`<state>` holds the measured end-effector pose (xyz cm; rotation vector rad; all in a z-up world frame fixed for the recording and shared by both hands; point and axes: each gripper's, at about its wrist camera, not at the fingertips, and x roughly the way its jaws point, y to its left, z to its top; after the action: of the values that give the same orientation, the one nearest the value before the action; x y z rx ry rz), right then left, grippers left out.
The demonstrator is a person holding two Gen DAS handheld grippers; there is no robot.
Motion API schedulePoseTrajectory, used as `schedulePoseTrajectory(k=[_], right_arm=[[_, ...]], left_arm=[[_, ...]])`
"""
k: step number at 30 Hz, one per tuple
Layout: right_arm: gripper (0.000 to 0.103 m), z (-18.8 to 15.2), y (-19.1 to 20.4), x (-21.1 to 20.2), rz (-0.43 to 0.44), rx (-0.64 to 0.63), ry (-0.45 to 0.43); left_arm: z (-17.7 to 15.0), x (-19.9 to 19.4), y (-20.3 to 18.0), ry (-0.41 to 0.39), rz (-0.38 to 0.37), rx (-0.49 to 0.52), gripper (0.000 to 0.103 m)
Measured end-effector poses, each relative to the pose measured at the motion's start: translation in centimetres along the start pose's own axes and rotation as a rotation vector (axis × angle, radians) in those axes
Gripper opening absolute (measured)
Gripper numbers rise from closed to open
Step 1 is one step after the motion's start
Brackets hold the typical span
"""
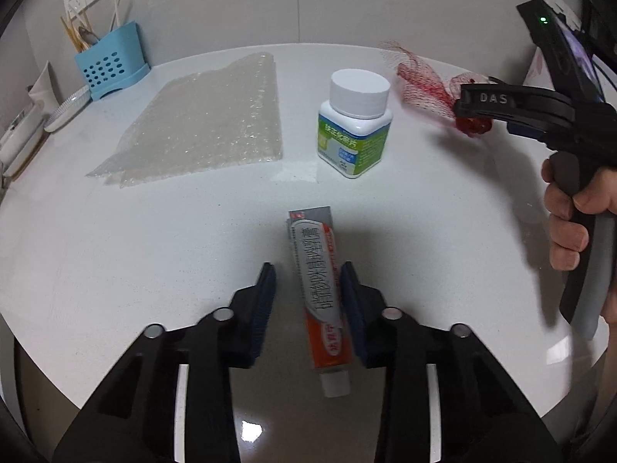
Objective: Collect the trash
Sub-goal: 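Grasp the toothpaste tube with the left gripper while the right gripper approaches the red mesh net, then close the right gripper on the red mesh net and lift it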
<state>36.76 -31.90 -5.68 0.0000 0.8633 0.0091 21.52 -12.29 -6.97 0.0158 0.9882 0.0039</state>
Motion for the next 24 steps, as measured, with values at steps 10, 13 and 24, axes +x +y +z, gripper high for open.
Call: schedulePoseTrajectory(k=[10,13,24], right_arm=[[0.056,0.5,-0.5,1.7,0.006,0.038,0.004],[0.042,0.5,-0.6,2.0,0.023,0.05,0.004],[0.075,1.5,-2.1,-1.2,0.049,0.114,-0.064]], left_arm=[[-0.4,-0.3,0.2,-0.021,-0.048,0.01,0.021],[-0.3,-0.2,0.8,-0.022,-0.057,0.009,0.021],[-0.1,-0.4,1.7,-0.034,-0.068,-0.004,0.021]])
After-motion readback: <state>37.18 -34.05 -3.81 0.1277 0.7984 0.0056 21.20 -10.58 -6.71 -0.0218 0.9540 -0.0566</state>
